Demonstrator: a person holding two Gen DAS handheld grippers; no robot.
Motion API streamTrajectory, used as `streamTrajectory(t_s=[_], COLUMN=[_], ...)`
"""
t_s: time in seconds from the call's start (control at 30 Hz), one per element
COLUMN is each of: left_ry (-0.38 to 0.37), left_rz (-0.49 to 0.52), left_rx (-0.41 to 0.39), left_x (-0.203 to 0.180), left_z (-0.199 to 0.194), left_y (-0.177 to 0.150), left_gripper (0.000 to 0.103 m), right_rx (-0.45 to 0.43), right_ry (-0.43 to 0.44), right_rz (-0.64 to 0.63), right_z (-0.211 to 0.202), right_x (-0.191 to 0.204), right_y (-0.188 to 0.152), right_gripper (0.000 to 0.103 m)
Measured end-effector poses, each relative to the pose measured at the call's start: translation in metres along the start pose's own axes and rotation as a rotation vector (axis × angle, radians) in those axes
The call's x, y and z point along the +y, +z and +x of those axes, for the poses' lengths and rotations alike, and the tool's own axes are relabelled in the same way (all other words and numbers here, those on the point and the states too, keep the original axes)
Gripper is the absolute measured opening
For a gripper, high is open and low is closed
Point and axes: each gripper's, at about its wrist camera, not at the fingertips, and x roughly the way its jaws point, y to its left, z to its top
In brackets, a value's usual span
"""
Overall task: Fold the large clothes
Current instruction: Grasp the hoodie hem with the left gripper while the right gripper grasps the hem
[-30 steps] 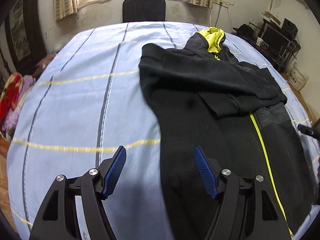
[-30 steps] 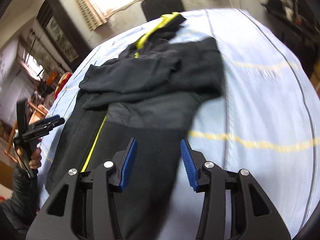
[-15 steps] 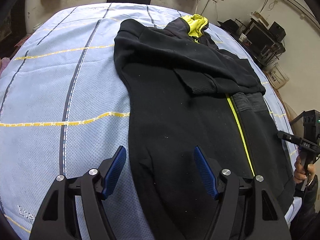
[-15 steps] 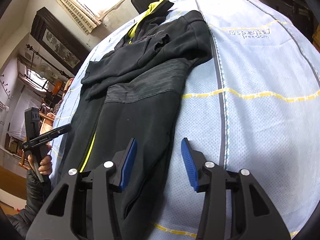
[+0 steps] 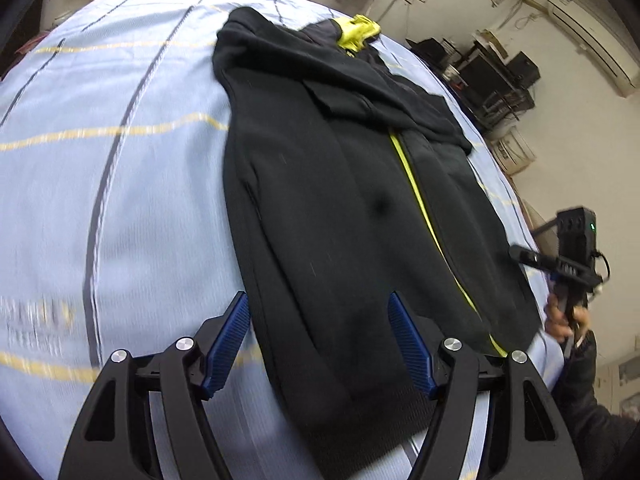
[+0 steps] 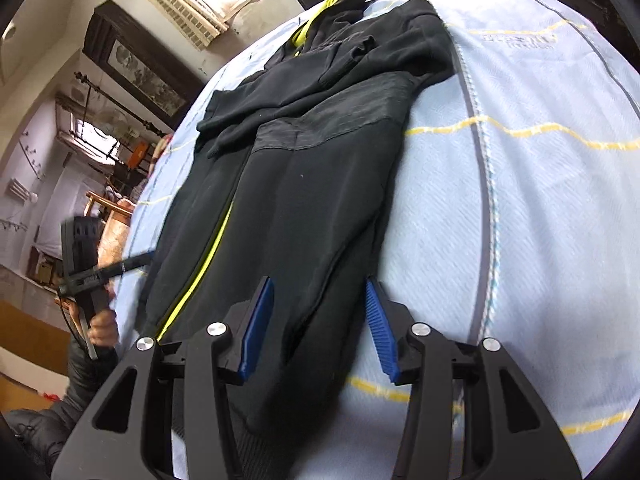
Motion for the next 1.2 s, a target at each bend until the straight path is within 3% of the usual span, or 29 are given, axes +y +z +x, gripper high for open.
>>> streamTrajectory(t_s=[0.2,0.37,0.4,0.43,0.47,0.5,0.53,0.63,0.83,1.2], left_ry=[-0.081,-0.052,-0.058,-0.057,-0.043,-0.022,-0.012,-0.040,-0.007,0.034], left_rz=[0.022,0.061,0.055,0.052,0.057,0.063,0.066,0.055,0.121,0.151], left_rx=[0.047,0.038,0.033,0.026,0.015,0.003,-0.005,-0.031,-0.139,-0.280], left_x=[-0.012,-0.022,-0.023,-0.023,-0.024,-0.025,-0.025,-0.022,-0.041,-0.070], left_z=[-0.004,0.004,0.005,0.005,0.005,0.004,0.002,-0.007,-0.036,-0.072], left_y=[-0.024,-0.023,-0.021,-0.020,-0.019,-0.019,-0.018,-0.013,0.002,0.084], left_gripper=[0.070,0.070,0.067,0.055,0.049,0.030,0.018,0.015,0.014,0.014], right_rx=[0.067,0.129,0.134,0.132,0.135,0.135,0.132,0.101,0.030,-0.111], right_ry=[0.007,0.026,0.035,0.038,0.042,0.050,0.053,0.076,0.115,0.194], right_rz=[-0.077,-0.128,-0.128,-0.131,-0.135,-0.135,-0.134,-0.146,-0.152,-0.142], right_z=[-0.008,-0.004,-0.002,-0.001,0.001,-0.001,0.000,-0.007,-0.030,-0.063], right_x=[0.012,0.020,0.020,0.020,0.021,0.021,0.022,0.025,0.034,0.050], right_y=[-0.024,-0.034,-0.034,-0.032,-0.032,-0.032,-0.030,-0.030,-0.019,0.046], right_gripper=[0.046,0.046,0.046,0.042,0.028,0.022,0.016,0.013,0.011,0.011])
